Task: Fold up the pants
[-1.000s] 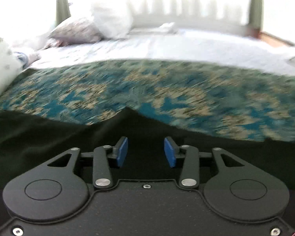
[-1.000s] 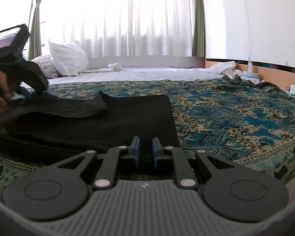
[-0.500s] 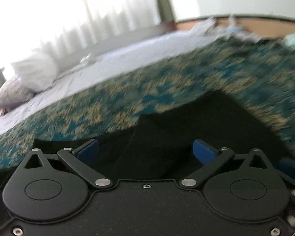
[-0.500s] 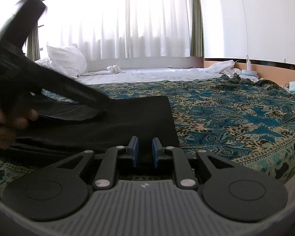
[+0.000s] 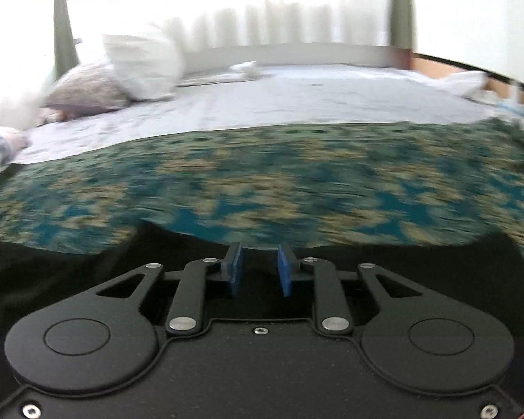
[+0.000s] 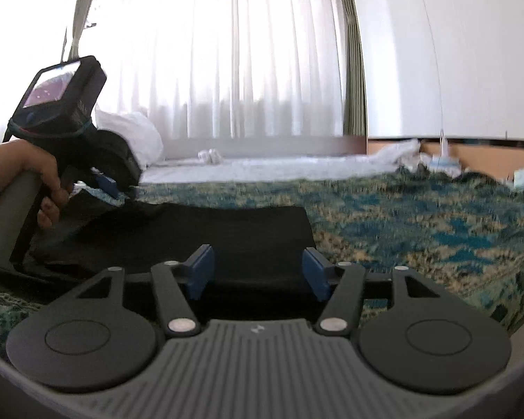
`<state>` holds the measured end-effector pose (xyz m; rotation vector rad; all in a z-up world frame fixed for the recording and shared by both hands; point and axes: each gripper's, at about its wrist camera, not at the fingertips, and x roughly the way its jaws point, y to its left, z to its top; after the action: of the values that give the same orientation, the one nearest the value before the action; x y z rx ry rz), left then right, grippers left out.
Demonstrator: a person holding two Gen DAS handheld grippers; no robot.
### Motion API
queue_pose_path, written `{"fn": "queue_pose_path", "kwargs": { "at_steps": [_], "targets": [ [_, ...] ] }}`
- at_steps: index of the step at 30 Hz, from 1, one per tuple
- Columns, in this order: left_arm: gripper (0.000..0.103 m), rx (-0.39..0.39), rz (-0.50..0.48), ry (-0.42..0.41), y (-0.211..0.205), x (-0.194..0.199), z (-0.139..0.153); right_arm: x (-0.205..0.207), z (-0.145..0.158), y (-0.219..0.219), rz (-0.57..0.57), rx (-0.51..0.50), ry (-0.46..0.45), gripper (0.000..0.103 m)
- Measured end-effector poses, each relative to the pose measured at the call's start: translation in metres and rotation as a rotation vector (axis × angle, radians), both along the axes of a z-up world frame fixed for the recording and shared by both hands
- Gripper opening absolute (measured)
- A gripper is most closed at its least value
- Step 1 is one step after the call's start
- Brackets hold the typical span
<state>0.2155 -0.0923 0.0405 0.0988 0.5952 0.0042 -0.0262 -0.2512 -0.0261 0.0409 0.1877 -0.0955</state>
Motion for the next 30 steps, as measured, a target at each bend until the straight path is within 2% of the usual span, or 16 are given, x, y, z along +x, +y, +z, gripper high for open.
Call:
{"fn": "queue_pose_path", "kwargs": {
  "at_steps": [3, 5, 7, 8, 10, 12, 15, 18, 21, 22, 24, 26, 27, 28, 29, 30],
  "targets": [
    [0.023, 0.006, 0.062, 0.029, 0.023, 0.013, 0.0, 0.001, 0.002, -0.003, -0.009, 0.029, -0.005, 0.076],
    [0.029, 0.01, 0.097, 0.041, 0.033, 0.015, -0.002, 0.001, 0.003, -0.005, -0.013, 0.046, -0.007, 0.077],
    [0.046, -0.015, 0.094, 0.046, 0.038, 0.012, -0.001, 0.0, 0.005, -0.003, 0.007, 0.042, -0.003, 0.078],
    [0.049, -0.033, 0.075, 0.037, 0.04, 0.007, 0.002, 0.001, 0.006, 0.001, 0.031, 0.031, 0.0, 0.078],
    [0.072, -0.074, 0.002, 0.027, 0.04, -0.006, 0.008, 0.002, 0.007, 0.01, 0.08, 0.009, 0.008, 0.079],
    [0.085, -0.115, -0.089, 0.045, 0.039, -0.013, 0.012, 0.006, 0.007, 0.022, 0.139, 0.003, 0.032, 0.079],
    [0.085, -0.136, -0.16, 0.084, 0.033, -0.013, 0.009, 0.017, 0.01, 0.045, 0.24, -0.02, 0.08, 0.079],
    [0.088, -0.137, -0.171, 0.13, 0.023, 0.001, -0.003, 0.034, 0.016, 0.075, 0.372, -0.065, 0.161, 0.08],
    [0.088, -0.12, -0.111, 0.222, 0.016, 0.03, -0.024, 0.049, 0.019, 0.097, 0.441, -0.085, 0.203, 0.081],
    [0.092, -0.108, -0.08, 0.241, 0.014, 0.038, -0.029, 0.054, 0.019, 0.103, 0.455, -0.092, 0.214, 0.081],
    [0.096, -0.079, -0.084, 0.204, 0.011, 0.041, -0.031, 0.063, 0.017, 0.113, 0.452, -0.124, 0.249, 0.08],
    [0.092, -0.081, -0.08, 0.211, 0.012, 0.043, -0.033, 0.068, 0.014, 0.115, 0.468, -0.112, 0.259, 0.08],
    [0.082, -0.102, -0.089, 0.213, 0.015, 0.042, -0.033, 0.07, 0.013, 0.115, 0.472, -0.098, 0.265, 0.079],
    [0.058, -0.114, -0.105, 0.203, 0.017, 0.04, -0.031, 0.072, 0.012, 0.114, 0.474, -0.087, 0.267, 0.072],
    [0.045, -0.118, -0.122, 0.204, 0.019, 0.04, -0.028, 0.074, 0.012, 0.113, 0.474, -0.079, 0.268, 0.066],
    [0.033, -0.129, -0.148, 0.218, 0.021, 0.041, -0.026, 0.077, 0.011, 0.11, 0.478, -0.071, 0.268, 0.052]
  ]
}}
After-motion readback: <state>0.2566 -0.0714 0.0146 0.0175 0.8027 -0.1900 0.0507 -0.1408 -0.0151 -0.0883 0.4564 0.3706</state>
